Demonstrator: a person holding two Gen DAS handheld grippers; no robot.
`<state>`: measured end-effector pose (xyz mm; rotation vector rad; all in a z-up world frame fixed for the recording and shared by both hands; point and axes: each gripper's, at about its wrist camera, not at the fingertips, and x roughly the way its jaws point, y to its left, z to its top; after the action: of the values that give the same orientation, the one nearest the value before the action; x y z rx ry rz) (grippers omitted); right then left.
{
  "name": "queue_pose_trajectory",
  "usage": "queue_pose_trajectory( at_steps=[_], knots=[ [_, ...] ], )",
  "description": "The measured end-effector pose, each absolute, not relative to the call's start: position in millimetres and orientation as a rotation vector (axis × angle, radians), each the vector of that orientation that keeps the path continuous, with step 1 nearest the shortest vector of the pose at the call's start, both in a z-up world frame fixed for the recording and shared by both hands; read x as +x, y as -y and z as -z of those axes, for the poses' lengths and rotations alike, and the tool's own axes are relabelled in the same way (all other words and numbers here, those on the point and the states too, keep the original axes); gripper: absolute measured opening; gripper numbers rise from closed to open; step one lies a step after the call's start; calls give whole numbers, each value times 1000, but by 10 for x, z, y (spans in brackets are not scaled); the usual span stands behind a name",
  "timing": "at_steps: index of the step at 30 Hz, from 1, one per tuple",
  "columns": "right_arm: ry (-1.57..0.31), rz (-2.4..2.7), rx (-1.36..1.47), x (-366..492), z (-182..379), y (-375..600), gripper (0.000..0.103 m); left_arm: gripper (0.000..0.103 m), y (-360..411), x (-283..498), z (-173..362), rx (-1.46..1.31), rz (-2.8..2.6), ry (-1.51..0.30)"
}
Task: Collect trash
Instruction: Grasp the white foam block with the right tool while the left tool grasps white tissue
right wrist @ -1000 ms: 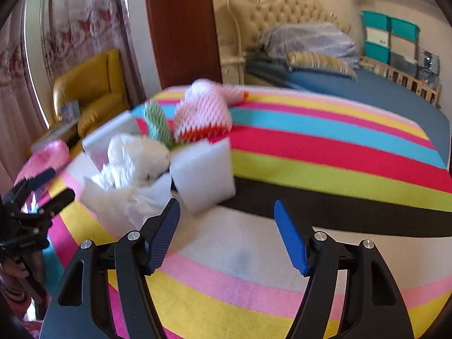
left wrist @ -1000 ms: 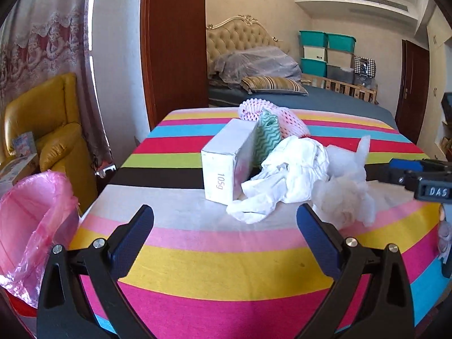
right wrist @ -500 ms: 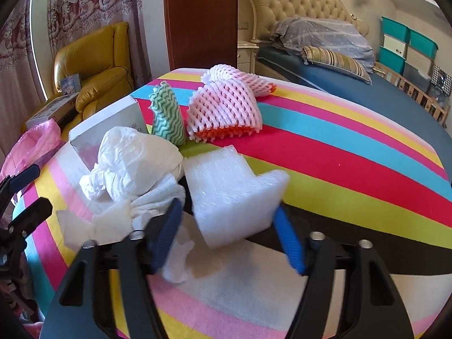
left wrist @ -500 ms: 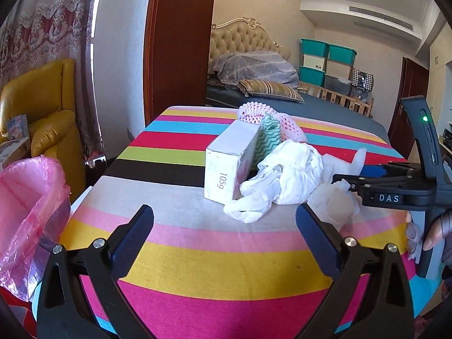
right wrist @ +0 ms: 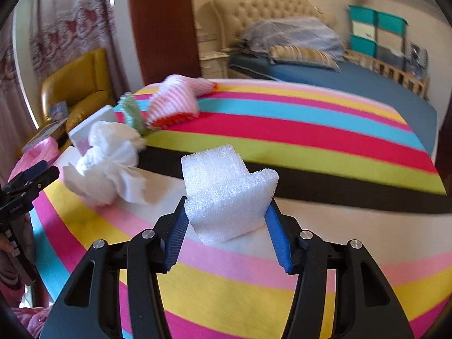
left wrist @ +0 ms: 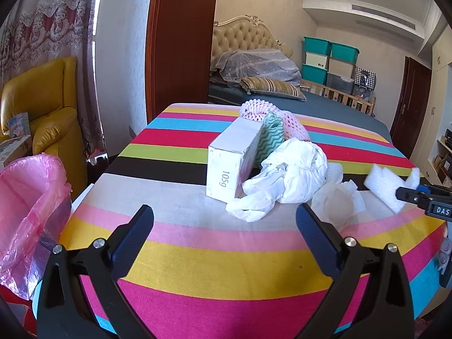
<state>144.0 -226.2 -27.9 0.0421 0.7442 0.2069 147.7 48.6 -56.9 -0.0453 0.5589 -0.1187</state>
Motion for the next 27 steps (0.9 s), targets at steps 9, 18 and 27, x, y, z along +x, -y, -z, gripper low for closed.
queue_pose_trajectory(
  at_steps=[9,18,27],
  knots=[
    [-722,-140,27,1378,268,2388,52,97,-380,1417,519,-32,137,-582],
    [-737,-138,81,1407,294,2476,51,92,234,1366,495,27,257,-621],
    [-727,-156,49,1376,274,2419,51,71,541,1702,660,72,229,-745]
  ],
)
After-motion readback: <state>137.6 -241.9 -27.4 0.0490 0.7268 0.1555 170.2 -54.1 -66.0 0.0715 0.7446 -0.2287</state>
